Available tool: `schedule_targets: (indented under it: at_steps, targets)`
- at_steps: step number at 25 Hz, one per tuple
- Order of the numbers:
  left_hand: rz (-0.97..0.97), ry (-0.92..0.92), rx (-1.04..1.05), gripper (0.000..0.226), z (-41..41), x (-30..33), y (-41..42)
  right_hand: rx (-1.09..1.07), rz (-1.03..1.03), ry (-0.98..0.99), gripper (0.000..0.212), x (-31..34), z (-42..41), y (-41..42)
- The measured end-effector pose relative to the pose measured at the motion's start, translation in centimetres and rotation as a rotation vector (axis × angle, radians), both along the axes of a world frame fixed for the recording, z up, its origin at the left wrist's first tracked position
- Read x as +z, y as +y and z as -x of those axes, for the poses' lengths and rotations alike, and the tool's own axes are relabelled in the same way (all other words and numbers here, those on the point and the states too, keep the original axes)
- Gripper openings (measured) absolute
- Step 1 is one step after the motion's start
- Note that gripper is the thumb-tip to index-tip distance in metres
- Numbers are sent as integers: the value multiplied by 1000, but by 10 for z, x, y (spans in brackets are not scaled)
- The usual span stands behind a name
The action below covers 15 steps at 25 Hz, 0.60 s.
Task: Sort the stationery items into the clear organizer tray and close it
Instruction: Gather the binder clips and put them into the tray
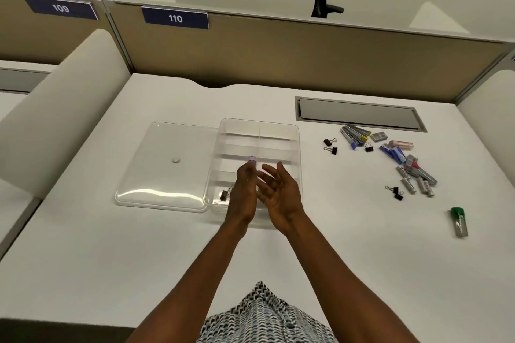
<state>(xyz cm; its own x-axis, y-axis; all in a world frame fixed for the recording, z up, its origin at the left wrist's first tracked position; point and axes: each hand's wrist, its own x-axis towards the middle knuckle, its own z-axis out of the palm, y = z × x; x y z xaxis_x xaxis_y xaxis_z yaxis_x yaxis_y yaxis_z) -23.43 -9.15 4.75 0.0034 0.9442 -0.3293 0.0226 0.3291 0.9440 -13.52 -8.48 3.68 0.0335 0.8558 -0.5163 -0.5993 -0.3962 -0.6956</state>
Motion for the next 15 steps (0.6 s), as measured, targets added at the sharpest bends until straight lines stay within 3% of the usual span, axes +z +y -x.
schedule_targets:
  at_steps: [3, 10, 13, 15]
  targets:
    - [-107, 34, -60, 29, -23, 4, -2, -99, 2, 17, 51, 2, -23, -3]
    - [-207, 117, -192, 25, -99, -2, 2, -305, 46, -56, 45, -7, -107, -15]
    - [-221, 177, -263, 38, -139, -7, 5, -396, 114, -204, 35, -17, -147, -20]
    - [-226, 214, -324, 41, -161, -12, 6, -469, 187, -422, 26, -30, -175, -25]
